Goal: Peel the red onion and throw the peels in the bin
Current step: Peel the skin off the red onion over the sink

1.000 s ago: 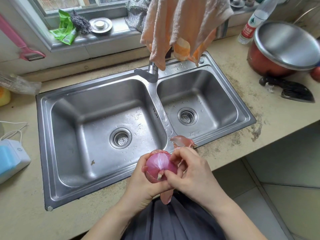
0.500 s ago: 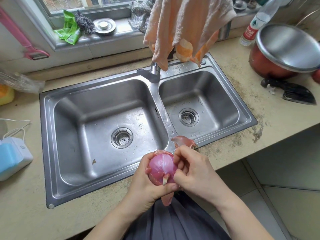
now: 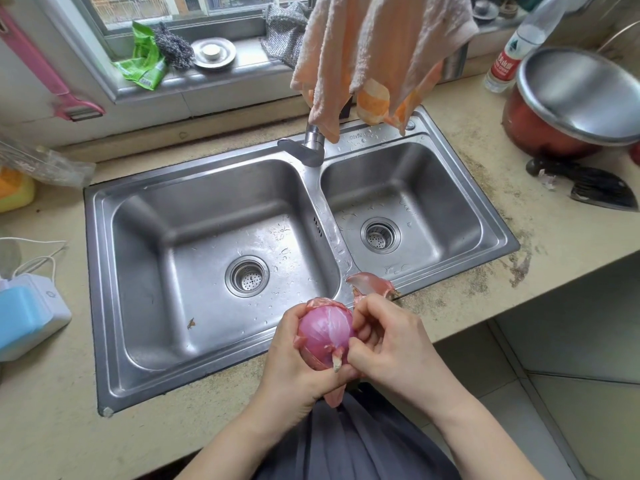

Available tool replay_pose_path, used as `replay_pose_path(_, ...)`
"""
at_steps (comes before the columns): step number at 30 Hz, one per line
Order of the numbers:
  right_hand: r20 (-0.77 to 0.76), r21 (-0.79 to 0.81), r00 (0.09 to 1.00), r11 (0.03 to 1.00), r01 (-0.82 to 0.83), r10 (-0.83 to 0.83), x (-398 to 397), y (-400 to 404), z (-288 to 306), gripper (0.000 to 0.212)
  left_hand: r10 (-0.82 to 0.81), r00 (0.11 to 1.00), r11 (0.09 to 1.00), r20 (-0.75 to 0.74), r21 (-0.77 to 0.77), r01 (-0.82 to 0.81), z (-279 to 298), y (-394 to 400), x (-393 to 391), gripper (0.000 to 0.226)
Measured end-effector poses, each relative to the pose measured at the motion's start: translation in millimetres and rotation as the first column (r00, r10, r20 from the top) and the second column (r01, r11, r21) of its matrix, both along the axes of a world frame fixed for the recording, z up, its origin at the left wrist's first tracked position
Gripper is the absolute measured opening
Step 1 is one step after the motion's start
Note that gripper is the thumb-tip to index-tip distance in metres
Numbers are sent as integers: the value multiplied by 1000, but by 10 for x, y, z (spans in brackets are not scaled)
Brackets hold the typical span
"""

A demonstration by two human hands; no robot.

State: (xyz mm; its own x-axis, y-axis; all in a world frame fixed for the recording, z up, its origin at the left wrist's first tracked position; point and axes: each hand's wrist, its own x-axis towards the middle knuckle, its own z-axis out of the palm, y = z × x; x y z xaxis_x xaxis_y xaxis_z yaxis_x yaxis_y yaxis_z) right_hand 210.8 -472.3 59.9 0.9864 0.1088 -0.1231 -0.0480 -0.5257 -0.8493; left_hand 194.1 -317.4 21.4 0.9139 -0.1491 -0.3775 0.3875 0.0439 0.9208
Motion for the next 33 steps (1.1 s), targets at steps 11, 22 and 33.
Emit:
replay_pose_path(11,111,-69,994,997,33,-25,-63,18,40,11,83,996,995,-40,-49,-85,7,-25,44,83)
replay_pose_path(22,235,-340,972,934,108,-26,-108,151,76,17,146,989,985,22,94,-148,0,-63,70,78)
replay_pose_path(33,8,-94,969,964,248,-249,27,-122,-98,11,41,997,993,-59,-106,-47,2,-34,49,83)
